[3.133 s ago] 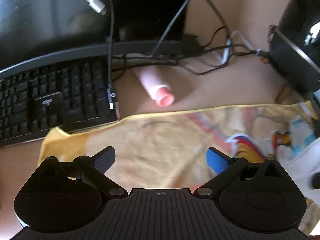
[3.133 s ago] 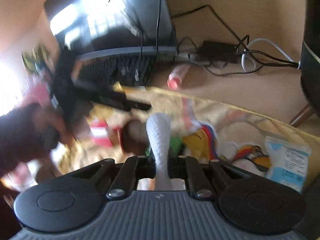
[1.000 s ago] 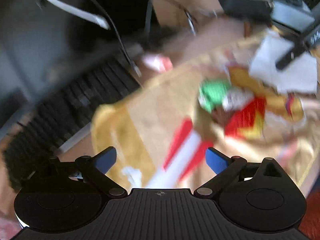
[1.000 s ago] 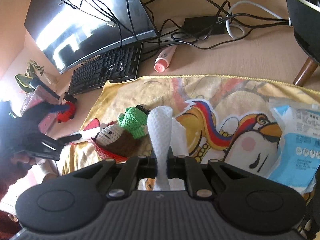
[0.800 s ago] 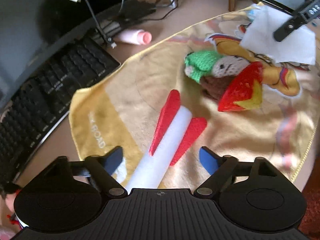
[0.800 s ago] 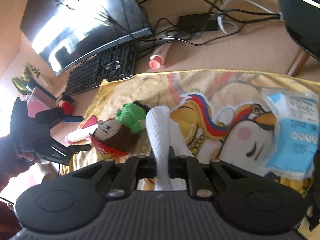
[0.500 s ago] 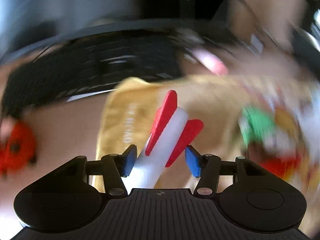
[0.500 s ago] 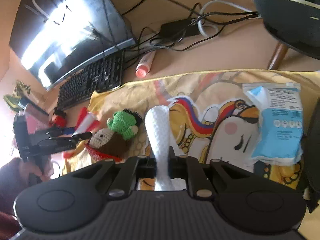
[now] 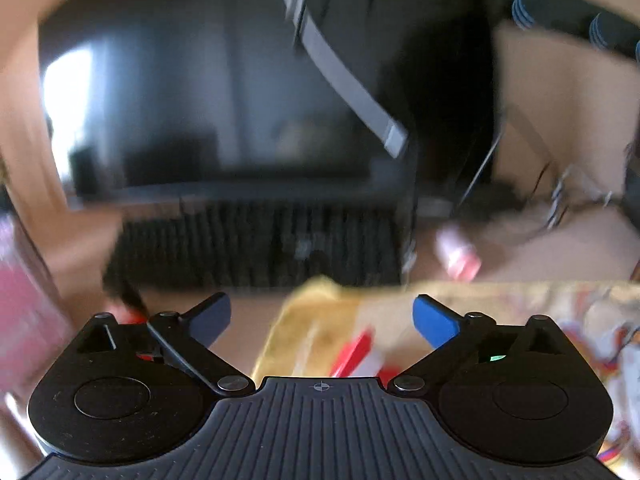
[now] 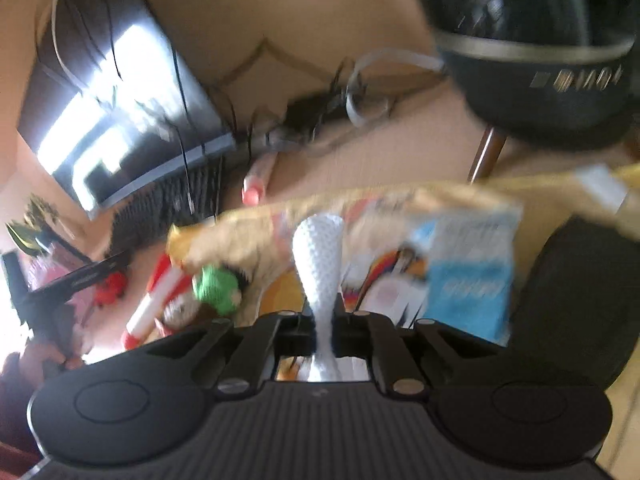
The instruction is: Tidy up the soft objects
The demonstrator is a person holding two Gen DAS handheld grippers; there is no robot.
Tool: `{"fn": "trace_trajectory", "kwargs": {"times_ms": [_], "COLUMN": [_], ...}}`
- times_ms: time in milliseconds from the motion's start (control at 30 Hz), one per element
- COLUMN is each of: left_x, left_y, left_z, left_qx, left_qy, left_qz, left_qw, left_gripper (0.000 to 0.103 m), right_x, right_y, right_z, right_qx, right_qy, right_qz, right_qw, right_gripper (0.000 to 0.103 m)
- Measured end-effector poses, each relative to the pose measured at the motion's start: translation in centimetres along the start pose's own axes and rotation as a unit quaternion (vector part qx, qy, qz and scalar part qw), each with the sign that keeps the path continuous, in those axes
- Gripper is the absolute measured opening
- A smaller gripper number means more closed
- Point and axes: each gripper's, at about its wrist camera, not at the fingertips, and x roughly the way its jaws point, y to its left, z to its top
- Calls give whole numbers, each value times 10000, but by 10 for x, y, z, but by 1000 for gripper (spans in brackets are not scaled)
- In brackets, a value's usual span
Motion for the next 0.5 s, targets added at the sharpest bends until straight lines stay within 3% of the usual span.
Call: {"fn": "trace_trajectory", "kwargs": {"times_ms": [33,100,200,367,500], "left_x": [-14,-34,-37,-14,-7], "left_y": [-9,-31,-90,-208,-252], "left_z": [7,12,0,-44,-63], "left_qx": [-100,-488,-737,14,-146], "left_qy": [-114,-162,246,1290,1540], "left_qz": [-186,-1016,-2224,-2492,-3071], "left_qw": [9997,9935,9719,9598,9390], "left_gripper": [103,103,103,103,103], "right_x": [-9,-28,-46,-58,-65], "right_y": [-7,-22,-47,-88,-102], "right_z": [7,17,26,25,21], "right_qx": [22,-17,-41,239,191], "right_qy": [-100,-277,-453,-420,-364], "right_qz": [38,129,106,123,185], "right_qw": [9999,9995,9989,9988,9990], "right_gripper": [7,7,7,7,7]}}
